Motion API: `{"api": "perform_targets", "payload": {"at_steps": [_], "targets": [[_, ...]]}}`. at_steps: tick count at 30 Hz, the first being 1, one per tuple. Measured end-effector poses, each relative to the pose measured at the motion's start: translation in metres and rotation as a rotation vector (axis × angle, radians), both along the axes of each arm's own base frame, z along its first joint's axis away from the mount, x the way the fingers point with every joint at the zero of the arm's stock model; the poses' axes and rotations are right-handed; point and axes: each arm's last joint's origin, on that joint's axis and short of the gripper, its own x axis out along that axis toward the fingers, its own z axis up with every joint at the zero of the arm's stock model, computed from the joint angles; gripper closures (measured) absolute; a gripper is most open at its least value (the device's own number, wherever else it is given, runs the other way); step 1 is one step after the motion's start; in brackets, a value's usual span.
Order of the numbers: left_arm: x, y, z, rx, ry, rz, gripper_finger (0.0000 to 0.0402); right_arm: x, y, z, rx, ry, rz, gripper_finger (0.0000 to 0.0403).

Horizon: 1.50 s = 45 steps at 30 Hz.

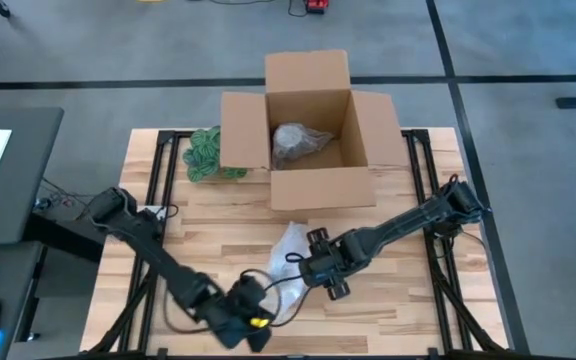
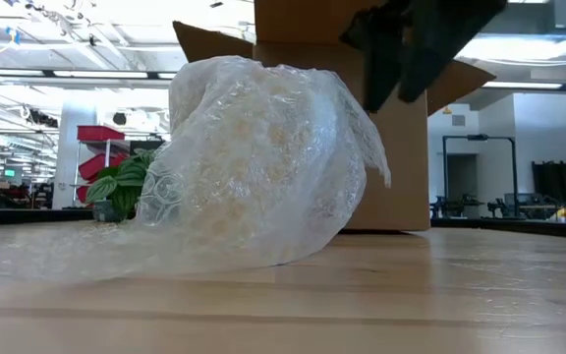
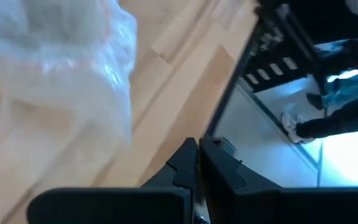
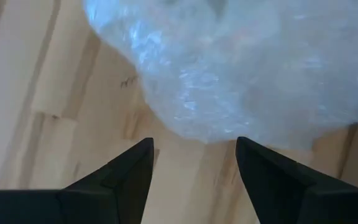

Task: Wrap mug
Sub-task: Wrap the yellow mug with bubble wrap

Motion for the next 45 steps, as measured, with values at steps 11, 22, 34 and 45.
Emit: {"api": "perform_targets", "payload": {"at_steps": [11,22,34,45], "targets": [[0.026,0.049,-0.019,0.168,0.179,0.052,0.0401,0.014,-0.019,-0.013,0.014,-0.073,0.065,0.0186],[0.033,0.085,-0.025,0.350,0.301,0.024,0.0401,0.001,0.018,-0.028,0.169,-0.090,-0.030,0.0205],[0.020,0.093,0.027,0.309,0.261,0.009,0.0401,-0.022,0.034,0.016,0.261,-0.039,-0.231,0.0229],[0.017,0.068,0.032,0.224,0.165,-0.047,0.0401,-0.045,-0.010,0.050,0.137,-0.133,-0.491,0.0165]]}}
